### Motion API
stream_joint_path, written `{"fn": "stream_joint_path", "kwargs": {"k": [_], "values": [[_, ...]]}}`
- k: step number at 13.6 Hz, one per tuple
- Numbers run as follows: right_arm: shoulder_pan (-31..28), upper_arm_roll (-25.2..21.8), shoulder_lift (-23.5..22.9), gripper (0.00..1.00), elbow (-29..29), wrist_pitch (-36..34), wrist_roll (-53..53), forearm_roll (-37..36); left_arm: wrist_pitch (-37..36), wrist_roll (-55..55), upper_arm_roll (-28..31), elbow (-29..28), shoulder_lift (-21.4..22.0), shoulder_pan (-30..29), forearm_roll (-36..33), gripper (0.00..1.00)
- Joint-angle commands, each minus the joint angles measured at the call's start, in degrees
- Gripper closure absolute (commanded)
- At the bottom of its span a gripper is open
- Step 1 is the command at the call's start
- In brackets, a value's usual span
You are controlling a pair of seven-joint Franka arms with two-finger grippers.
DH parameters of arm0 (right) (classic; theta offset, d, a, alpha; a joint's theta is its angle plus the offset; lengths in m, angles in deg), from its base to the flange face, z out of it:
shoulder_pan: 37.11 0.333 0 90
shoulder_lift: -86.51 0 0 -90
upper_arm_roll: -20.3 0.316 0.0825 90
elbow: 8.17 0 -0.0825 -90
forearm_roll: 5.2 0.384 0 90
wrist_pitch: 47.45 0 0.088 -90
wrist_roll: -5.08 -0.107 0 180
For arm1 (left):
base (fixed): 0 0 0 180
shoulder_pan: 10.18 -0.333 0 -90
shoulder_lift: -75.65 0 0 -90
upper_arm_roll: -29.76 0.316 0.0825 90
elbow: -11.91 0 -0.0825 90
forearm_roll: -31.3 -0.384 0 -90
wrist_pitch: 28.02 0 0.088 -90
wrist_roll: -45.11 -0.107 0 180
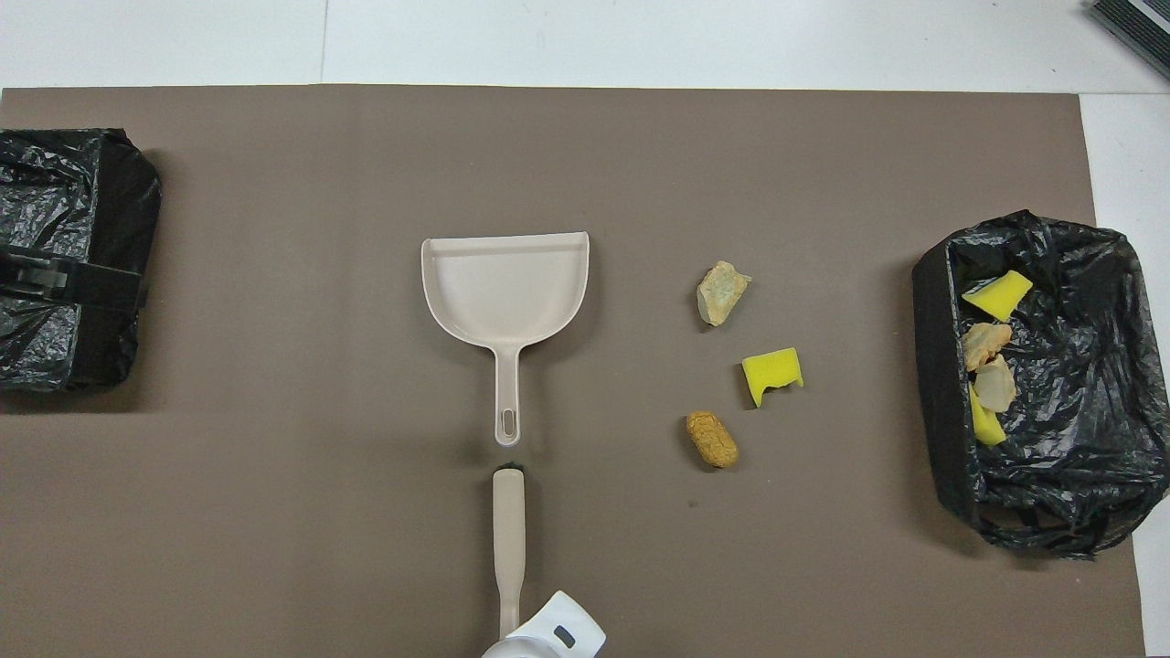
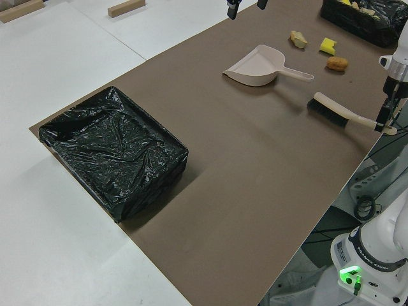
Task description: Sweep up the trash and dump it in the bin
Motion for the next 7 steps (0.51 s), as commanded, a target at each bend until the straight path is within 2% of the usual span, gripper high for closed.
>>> {"fn": "stream_joint_path", "kwargs": {"k": [1,3,4,5,7], "values": [[0.36,-0.11,0.40,0.40,-0.87,1.70,-0.81,1.51,-1.35,-0.27,-0.20,0.90,-0.12,-0.57,0.55,0.00],[0.36,-0.20,0.32,0.69,-0.87,1.87,-0.54,1.51,-1.35,-0.09,-0.20,0.90,-0.12,-0.48,0.55,0.00],[0.36,-0.11,0.23,0.89,-0.87,1.88,-0.63,1.51,-1.44,-0.09,-0.20,0.90,-0.12,-0.48,0.55,0.00],[0.36,-0.20,0.05,1.00,-0.61,1.88,-0.98,1.51,-1.44,-0.09,-0.20,0.90,-0.12,-0.66,0.55,0.00],[0.19,-0.20,-0.56,1.00,0.01,1.53,-0.90,1.42,-1.44,0.00,-0.20,0.90,-0.12,-0.66,0.55,0.00]]}}
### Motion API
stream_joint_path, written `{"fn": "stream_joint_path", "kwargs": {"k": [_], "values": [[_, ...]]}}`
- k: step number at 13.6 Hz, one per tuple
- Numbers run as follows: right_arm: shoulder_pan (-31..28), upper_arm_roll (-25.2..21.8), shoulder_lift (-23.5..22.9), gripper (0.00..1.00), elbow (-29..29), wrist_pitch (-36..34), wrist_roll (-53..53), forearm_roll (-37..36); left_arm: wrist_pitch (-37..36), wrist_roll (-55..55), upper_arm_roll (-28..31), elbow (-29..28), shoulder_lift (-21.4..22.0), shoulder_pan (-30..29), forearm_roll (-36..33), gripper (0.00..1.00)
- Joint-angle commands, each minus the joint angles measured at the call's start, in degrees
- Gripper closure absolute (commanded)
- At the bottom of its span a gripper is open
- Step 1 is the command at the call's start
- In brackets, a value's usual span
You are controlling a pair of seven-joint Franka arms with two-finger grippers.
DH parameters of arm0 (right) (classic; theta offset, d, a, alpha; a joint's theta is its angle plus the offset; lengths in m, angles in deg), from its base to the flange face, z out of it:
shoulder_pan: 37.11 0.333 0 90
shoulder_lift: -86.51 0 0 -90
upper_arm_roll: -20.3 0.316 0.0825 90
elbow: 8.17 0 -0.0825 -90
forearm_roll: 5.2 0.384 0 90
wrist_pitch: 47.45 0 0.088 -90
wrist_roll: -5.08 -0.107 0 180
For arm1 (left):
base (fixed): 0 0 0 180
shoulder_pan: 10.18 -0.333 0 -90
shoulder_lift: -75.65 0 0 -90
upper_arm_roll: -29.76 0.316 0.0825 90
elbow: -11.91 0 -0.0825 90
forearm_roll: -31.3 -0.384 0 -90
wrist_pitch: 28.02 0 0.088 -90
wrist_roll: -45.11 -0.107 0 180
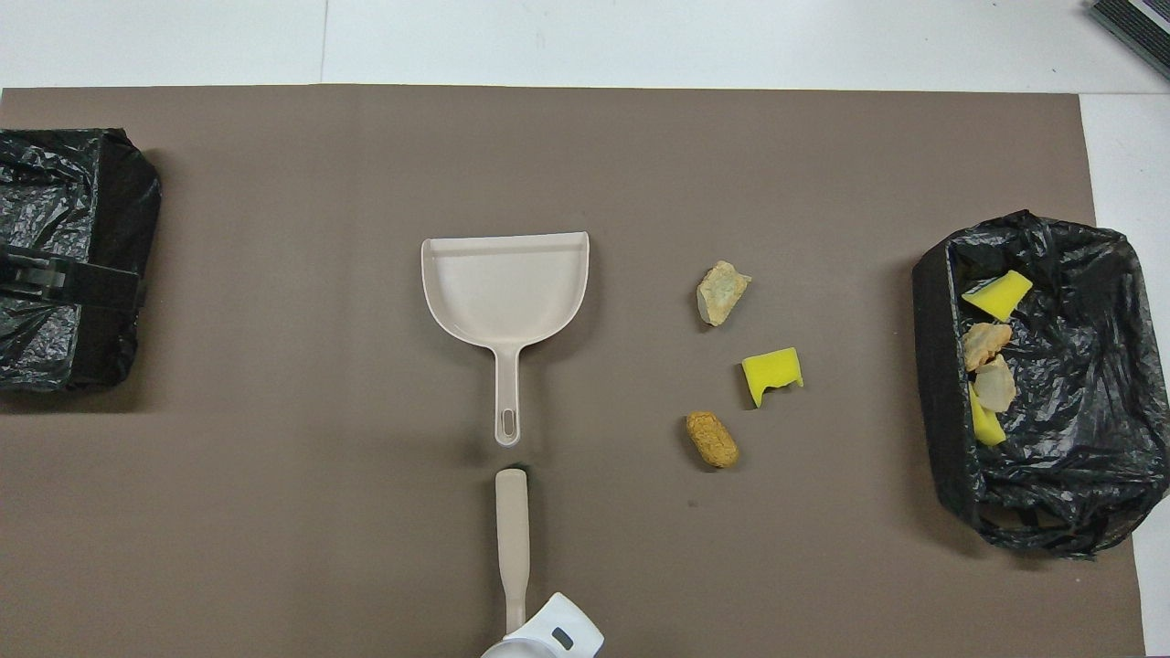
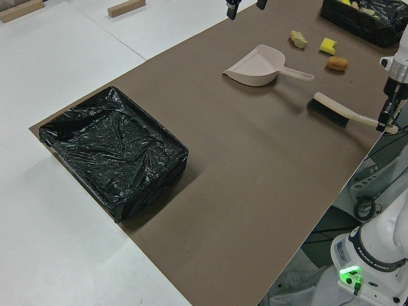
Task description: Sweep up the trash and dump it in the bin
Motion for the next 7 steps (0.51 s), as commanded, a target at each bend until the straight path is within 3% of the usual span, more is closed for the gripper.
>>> {"fn": "stream_joint_path", "kwargs": {"k": [1,4,7], "values": [[-0.09,-0.14,-0.84,1.00,1.06,0.11,-0.70,1.37,-1.15,-0.55,-0.24,0.90,-0.12,-0.65,0.55,0.00],[-0.71,-0.75,-1.64,1.00,5.72,-7.60,-2.18,-0.11,-0.88,-0.38,-0.24,0.90,-0.12,-0.65,0.55,0.00],[-5.17,-0.93,6.68,1.00,6.08,-18.22,-1.32,-5.82,-1.15,-0.29,-0.24,0.90,-0.12,-0.65,0.64,0.00]]}}
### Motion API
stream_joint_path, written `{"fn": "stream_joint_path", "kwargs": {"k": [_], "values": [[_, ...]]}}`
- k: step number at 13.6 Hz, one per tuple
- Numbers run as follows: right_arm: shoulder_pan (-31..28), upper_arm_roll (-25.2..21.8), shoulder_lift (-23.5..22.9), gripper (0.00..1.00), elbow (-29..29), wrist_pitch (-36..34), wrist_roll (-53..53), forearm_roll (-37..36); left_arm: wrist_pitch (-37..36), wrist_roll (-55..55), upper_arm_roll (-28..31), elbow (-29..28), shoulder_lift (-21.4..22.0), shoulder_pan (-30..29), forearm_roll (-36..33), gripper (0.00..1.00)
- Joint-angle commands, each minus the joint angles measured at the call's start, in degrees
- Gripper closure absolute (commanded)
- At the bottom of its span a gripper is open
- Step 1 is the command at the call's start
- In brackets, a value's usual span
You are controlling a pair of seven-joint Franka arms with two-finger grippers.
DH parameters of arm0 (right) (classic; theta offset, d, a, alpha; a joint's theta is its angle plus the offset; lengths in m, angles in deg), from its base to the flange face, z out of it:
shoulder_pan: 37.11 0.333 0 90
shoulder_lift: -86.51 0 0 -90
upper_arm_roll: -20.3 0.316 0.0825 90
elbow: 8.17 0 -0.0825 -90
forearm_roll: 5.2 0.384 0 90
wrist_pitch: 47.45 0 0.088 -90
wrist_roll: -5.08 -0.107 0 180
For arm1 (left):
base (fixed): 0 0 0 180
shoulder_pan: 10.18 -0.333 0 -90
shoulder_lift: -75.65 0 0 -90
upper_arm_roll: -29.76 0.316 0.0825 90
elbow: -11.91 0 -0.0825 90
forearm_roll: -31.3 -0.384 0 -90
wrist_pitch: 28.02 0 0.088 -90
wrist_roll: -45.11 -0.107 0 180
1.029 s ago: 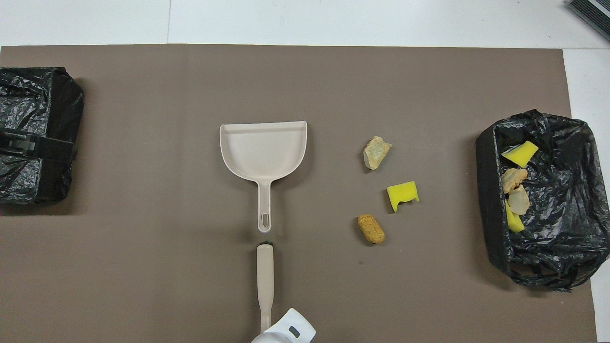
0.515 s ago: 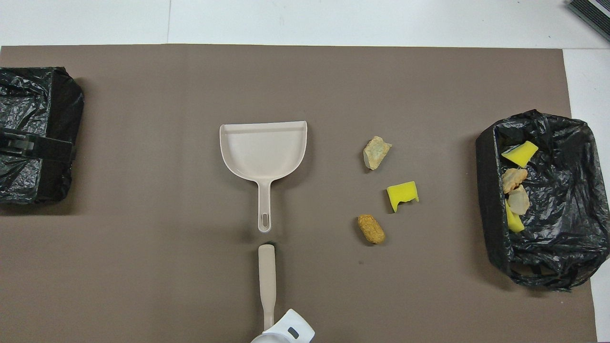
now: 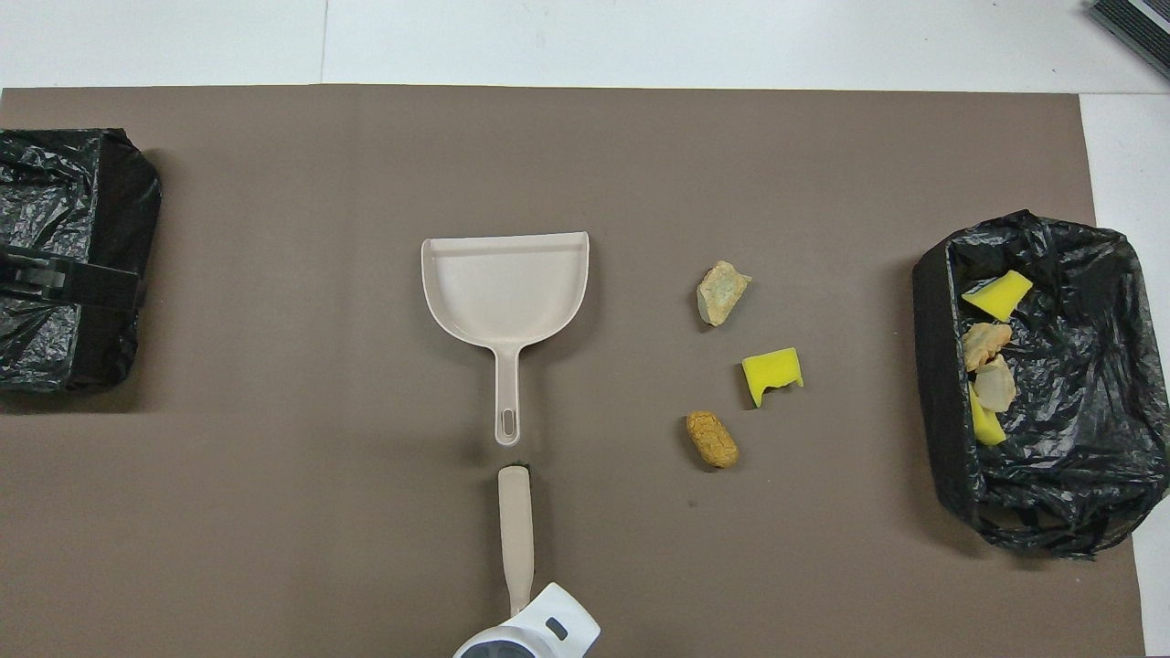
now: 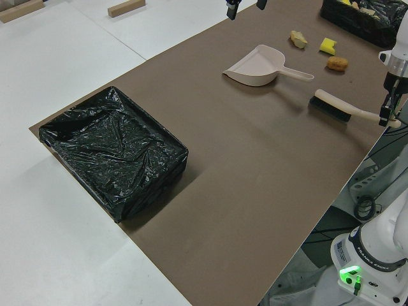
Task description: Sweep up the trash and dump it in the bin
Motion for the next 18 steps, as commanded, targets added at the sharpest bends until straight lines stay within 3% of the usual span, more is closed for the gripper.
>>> {"fn": "stream_joint_path", "kwargs": {"k": [1,3,6,11,16,18], "values": [[-6.20,0.26,10.17,1.00,0.35,-10.67,0.98,-3.23,-1.32,-0.29,-0.24,0.82,-0.03,-0.56,0.64,0.00],[-11.30,0.17,14.16,1.00,1.83,-19.19,4.85,-3.93,-1.15,-0.29,-0.24,0.73,0.23,-0.56,0.64,0.00],[-19.65,0.26,14.78,1.00,4.30,-24.76,9.76,-10.94,-0.36,-0.02,-0.68,0.38,0.05,0.49,0.90,0.00],[-34.06,0.44,12.33,1.00,3.51,-22.58,25.32,-20.45,1.21,1.02,-0.77,-2.69,-0.47,6.63,0.90,0.00],[-46.19,0.52,11.89,1.00,0.79,-19.24,39.20,-23.44,10.35,14.37,-0.77,-11.29,-0.65,16.90,0.90,0.00],[-48.32,0.52,11.45,1.00,-2.27,-16.61,40.90,-25.11,14.13,20.16,-0.77,-14.99,-0.82,21.21,0.90,0.00]]}}
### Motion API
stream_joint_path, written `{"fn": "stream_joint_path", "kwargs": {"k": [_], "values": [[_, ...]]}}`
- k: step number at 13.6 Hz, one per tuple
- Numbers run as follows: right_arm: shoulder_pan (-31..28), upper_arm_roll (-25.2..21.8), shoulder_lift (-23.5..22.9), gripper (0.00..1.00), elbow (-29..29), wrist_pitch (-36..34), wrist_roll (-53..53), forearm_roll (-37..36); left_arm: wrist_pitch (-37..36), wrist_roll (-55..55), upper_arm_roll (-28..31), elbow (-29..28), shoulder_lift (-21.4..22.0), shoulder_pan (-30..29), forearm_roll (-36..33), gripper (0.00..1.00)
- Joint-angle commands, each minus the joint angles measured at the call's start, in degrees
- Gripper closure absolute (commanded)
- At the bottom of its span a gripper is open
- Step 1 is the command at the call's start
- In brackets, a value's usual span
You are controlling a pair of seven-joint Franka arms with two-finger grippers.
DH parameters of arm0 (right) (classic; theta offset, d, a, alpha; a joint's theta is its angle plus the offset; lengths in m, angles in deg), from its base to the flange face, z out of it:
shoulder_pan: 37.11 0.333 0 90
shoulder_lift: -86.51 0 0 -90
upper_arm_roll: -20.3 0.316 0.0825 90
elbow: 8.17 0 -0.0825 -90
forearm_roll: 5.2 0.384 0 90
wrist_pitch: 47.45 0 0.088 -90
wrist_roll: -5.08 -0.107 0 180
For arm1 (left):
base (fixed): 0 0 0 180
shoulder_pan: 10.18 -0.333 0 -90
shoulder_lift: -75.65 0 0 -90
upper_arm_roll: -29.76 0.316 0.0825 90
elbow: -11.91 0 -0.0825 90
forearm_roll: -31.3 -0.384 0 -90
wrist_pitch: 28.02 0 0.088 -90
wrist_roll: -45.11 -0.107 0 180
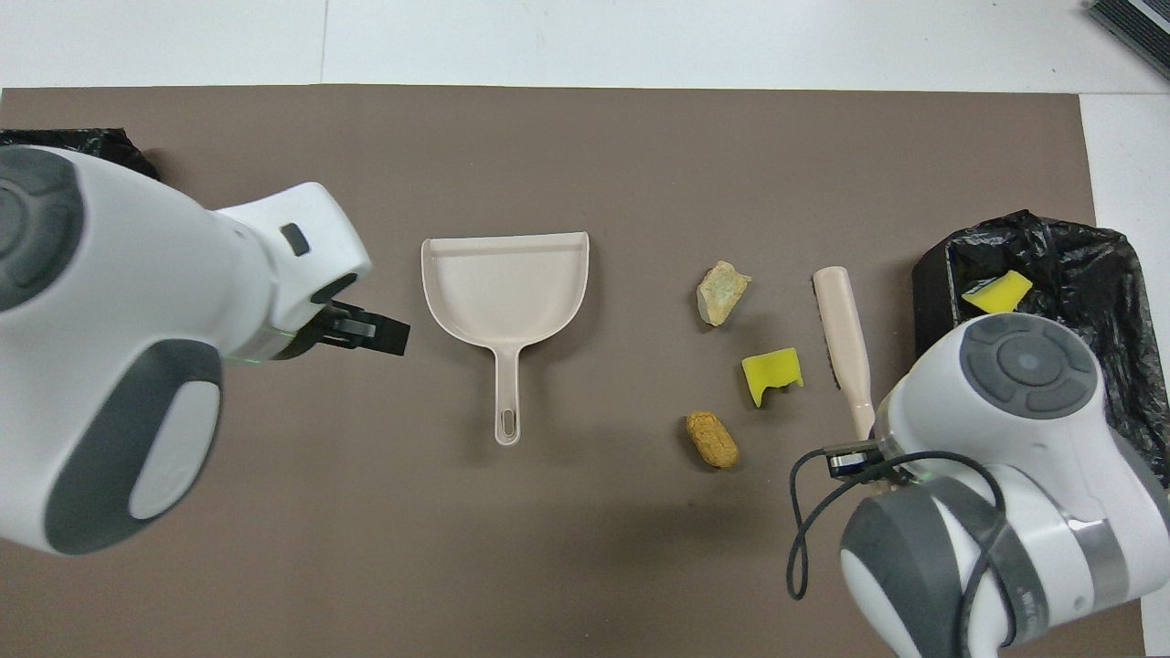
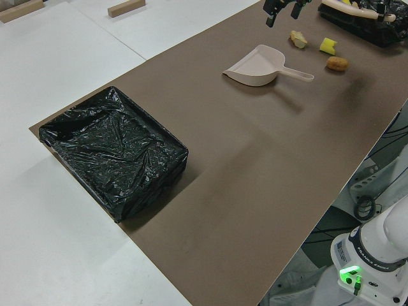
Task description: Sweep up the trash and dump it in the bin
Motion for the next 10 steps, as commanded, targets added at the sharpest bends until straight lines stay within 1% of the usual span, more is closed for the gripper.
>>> {"fn": "stream_joint_path", "kwargs": {"k": [1,3,5,6,8,10], "values": [[-2.56,0.92,-0.45,1.00,-4.77,5.18,2.21,-2.10,6.18,7.41,0.99,-6.16,0.74,5.90,0.34,0.00],[-4.39,0.92,-1.34,1.00,-5.75,7.49,3.69,-2.27,11.11,13.21,0.99,-8.89,-1.53,9.59,0.34,0.00],[-5.90,0.92,-2.04,1.00,-5.75,8.71,5.54,-2.19,13.58,15.69,0.99,-9.43,-6.27,12.67,0.08,0.00],[-5.90,0.92,-3.61,1.00,-5.84,9.42,5.46,-2.19,15.07,16.49,0.99,-9.87,-7.51,13.03,0.08,0.00],[-5.90,1.00,-6.16,1.00,-5.66,12.75,5.28,-2.19,19.89,16.93,0.99,-13.63,-7.96,13.56,0.08,0.00],[-5.11,1.18,-7.58,1.00,-5.40,14.17,5.37,-2.19,23.42,17.46,0.99,-15.05,-9.62,14.09,-0.01,0.00]]}}
